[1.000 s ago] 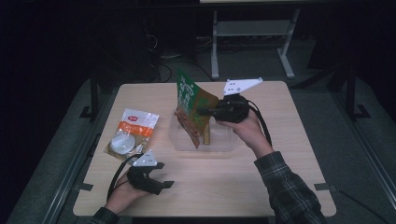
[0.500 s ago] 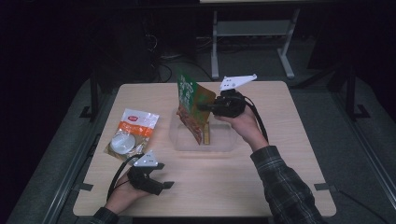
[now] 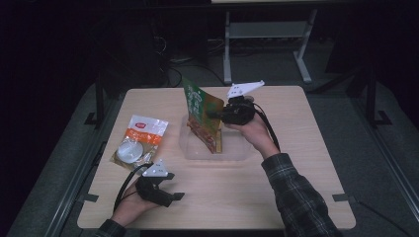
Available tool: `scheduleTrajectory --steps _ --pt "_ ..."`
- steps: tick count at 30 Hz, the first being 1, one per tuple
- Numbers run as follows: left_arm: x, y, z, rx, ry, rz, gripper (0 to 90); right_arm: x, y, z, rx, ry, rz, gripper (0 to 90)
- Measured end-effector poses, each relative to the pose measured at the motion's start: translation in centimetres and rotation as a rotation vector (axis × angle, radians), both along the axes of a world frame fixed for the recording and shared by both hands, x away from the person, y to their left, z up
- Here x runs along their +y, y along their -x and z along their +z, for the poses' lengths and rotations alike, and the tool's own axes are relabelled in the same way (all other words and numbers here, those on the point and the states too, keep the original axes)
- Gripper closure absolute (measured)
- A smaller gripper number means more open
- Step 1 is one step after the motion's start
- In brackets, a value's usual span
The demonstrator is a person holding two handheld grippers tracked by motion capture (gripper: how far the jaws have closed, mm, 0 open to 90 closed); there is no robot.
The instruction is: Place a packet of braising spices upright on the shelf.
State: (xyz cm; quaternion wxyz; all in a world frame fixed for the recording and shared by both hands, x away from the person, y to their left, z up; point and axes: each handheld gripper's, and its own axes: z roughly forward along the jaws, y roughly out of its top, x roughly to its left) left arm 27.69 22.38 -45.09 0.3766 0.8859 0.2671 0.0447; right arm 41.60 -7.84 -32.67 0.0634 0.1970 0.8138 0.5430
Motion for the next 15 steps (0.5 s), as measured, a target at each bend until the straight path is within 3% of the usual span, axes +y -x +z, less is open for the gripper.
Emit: scheduleTrajectory --steps 15 --pt "-0.1 0.0 -0.1 0.002 -0.005 -0.009 18.1 1.0 -0.4 -1.5 0.025 0.05 0.005 90.0"
